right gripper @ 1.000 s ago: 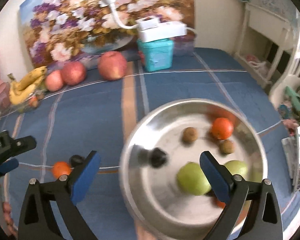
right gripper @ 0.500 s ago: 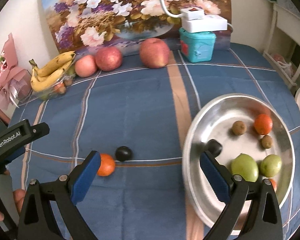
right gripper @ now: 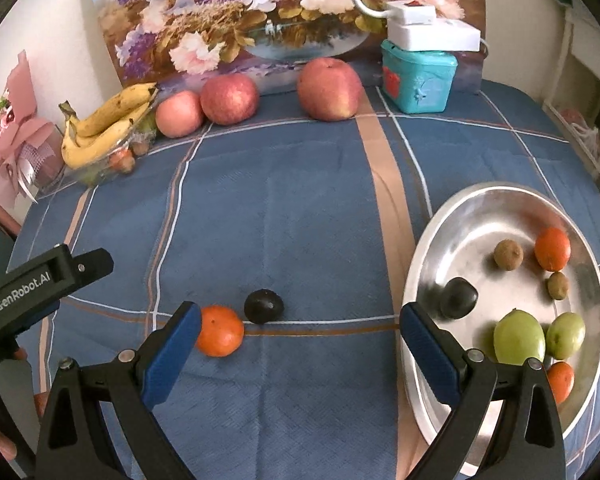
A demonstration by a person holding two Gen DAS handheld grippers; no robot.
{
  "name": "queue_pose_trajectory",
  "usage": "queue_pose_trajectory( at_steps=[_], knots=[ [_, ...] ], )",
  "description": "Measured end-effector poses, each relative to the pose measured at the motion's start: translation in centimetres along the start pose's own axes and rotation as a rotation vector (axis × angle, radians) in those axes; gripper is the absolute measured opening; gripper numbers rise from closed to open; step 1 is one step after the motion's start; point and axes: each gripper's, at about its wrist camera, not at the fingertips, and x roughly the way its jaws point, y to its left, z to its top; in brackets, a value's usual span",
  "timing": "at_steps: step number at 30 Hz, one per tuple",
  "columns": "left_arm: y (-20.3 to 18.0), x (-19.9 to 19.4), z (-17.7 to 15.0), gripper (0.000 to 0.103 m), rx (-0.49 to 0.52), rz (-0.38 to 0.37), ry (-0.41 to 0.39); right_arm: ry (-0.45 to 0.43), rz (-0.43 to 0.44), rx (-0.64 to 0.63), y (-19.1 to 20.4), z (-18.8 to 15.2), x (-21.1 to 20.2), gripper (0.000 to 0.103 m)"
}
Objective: Organize fruits
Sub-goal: 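Move both open tools back toward the orange and plum on the cloth, then grasp the orange with the left tool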
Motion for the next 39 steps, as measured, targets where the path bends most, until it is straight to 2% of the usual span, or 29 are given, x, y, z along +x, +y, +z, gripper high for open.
queue_pose_trajectory(
  at_steps=[6, 10, 15, 18, 21, 26, 28, 32, 34, 36, 37, 39],
  knots=[
    [0.0, 0.7, -0.2, 0.103, -0.013, 0.011, 0.046, 0.072, -0.038, 0.085, -1.1, 0.9, 0.5, 0.099],
    [-0.1, 0.7, -0.3, 0.103, -0.012, 0.002, 0.05, 0.072, 0.001, 0.141, -1.8, 1.6, 0.0, 0.099],
    [-1.3, 1.2, -0.7, 0.103, 0.017, -0.025, 0.08, 0.064, -0.03, 0.216, -3.0, 2.8, -0.9, 0.099],
    [-2.5, 1.4, -1.1, 0.103, 0.047, -0.035, 0.092, 0.109, -0.039, 0.248, -3.6, 3.4, -0.9, 0.099],
    [-3.4, 1.4, -1.4, 0.103, 0.067, -0.04, 0.094, 0.168, -0.084, 0.24, -4.1, 3.8, -0.3, 0.099],
    [-4.2, 1.5, -1.6, 0.103, 0.095, -0.052, 0.111, 0.201, -0.213, 0.095, -4.1, 4.1, -0.4, 0.099],
    [-4.6, 1.7, -1.7, 0.103, 0.116, -0.062, 0.125, 0.197, -0.208, 0.077, -4.3, 4.2, -0.5, 0.099],
    [-5.7, 2.0, -2.3, 0.103, 0.131, -0.105, 0.147, 0.22, -0.153, 0.117, -5.6, 3.9, -0.4, 0.099],
    [-6.3, 2.2, -2.7, 0.101, 0.134, -0.141, 0.171, 0.217, -0.153, 0.137, -6.2, 3.8, -0.6, 0.099],
    [-6.8, 2.4, -3.1, 0.095, 0.14, -0.159, 0.181, 0.217, -0.141, 0.165, -6.8, 3.8, -0.7, 0.099],
    [-7.1, 2.5, -3.2, 0.087, 0.145, -0.17, 0.188, 0.22, -0.128, 0.19, -7.3, 3.6, -0.7, 0.099],
    [-7.8, 2.7, -3.6, 0.079, 0.161, -0.181, 0.205, 0.222, -0.117, 0.219, -8.0, 3.5, -0.7, 0.099]
  ],
)
